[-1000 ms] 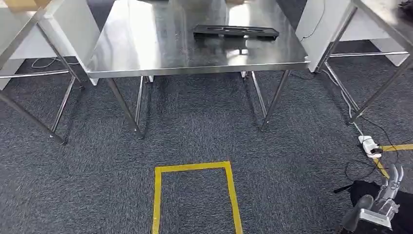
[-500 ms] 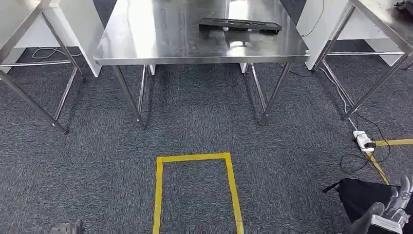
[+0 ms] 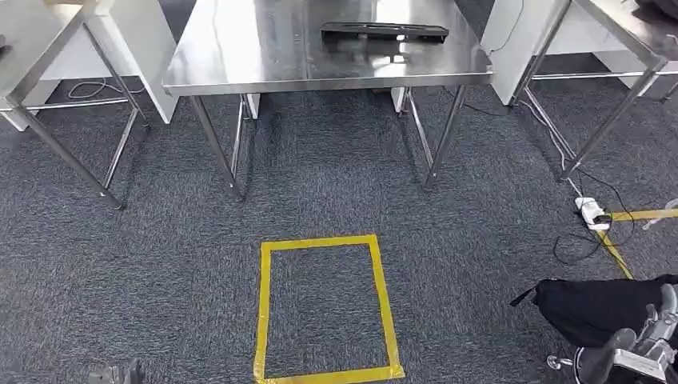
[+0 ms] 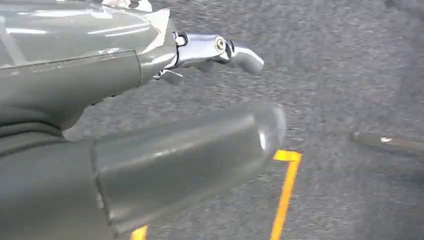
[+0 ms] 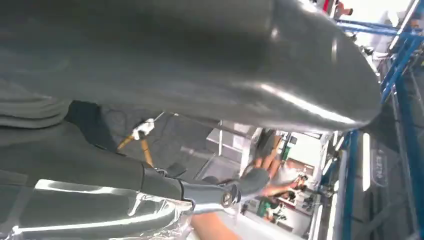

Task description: Take the parts from the cabinet and place them on the table.

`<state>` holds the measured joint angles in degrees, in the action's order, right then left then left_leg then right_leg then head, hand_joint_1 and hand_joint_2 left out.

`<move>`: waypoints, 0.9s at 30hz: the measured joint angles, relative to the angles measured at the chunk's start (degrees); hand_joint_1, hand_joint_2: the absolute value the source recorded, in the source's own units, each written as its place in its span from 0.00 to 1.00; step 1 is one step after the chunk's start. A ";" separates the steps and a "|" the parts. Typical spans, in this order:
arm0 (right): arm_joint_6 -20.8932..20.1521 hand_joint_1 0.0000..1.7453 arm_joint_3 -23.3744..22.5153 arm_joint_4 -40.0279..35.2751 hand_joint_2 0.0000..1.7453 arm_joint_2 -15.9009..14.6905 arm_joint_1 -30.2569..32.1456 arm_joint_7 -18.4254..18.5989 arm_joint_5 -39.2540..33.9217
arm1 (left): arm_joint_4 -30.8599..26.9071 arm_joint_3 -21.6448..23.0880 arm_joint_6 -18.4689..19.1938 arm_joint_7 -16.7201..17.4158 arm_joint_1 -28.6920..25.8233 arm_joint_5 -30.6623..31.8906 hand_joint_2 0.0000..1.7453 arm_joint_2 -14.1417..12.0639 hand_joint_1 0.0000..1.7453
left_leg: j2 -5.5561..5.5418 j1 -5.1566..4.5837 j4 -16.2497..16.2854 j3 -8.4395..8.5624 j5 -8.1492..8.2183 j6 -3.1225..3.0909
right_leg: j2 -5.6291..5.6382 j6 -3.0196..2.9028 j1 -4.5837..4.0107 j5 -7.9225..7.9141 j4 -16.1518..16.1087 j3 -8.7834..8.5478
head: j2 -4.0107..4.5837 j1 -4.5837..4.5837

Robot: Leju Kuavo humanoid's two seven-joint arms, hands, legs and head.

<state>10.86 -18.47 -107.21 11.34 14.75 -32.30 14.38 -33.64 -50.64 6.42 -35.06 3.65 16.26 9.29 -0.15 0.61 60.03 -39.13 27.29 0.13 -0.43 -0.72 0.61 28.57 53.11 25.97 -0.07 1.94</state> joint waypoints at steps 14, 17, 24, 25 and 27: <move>-0.52 0.00 -1.40 0.13 0.00 1.25 1.71 -0.87 -1.20 | 0.04 0.48 0.22 -0.22 -0.49 0.22 0.00 -1.01 0.00 | 0.55 -0.42 -5.13 11.81 1.37 -3.16 | -0.01 2.15 -0.30 -4.28 5.16 10.26 | 0.00 0.18; -1.05 0.00 -2.14 0.13 0.00 1.51 2.34 -1.03 -1.25 | 0.02 0.96 0.15 -0.65 -0.56 0.83 0.00 -1.05 0.00 | 0.77 -0.46 -5.05 8.88 -1.09 -3.45 | 0.17 1.39 -0.03 5.34 16.73 13.33 | 0.00 -0.61; -2.19 0.00 -3.43 -0.22 0.00 2.51 3.00 -1.18 -0.96 | -0.22 2.25 -0.39 -0.33 -0.45 1.37 0.00 -0.98 0.00 | 0.92 -0.70 -3.48 2.76 -5.66 -1.76 | 0.20 3.33 0.36 3.62 2.15 -4.24 | 0.00 -0.87; -2.36 0.00 -3.60 -0.44 0.00 2.75 3.04 -1.18 -0.85 | -0.30 2.56 -0.48 -0.15 -0.39 1.50 0.00 -0.98 0.00 | 1.06 -0.62 -3.41 2.90 -6.14 -1.31 | 0.14 2.55 0.21 4.88 0.39 -4.54 | 0.00 -0.38; -3.12 0.00 -4.52 -0.85 0.00 3.45 3.32 -1.27 -0.81 | -0.44 3.08 -0.52 0.15 -0.32 1.75 0.00 -0.98 0.00 | 1.06 -0.14 -3.84 2.75 -7.30 -0.43 | 0.04 1.77 -0.29 4.34 0.78 -3.75 | 0.00 -0.30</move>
<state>7.74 -22.99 -108.06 14.80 18.07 -33.57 13.57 -34.08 -47.56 5.90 -34.90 3.33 18.01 8.31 0.91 0.47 56.19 -36.38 20.00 -0.30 -0.39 1.04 0.32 32.90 53.89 22.22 -0.07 1.64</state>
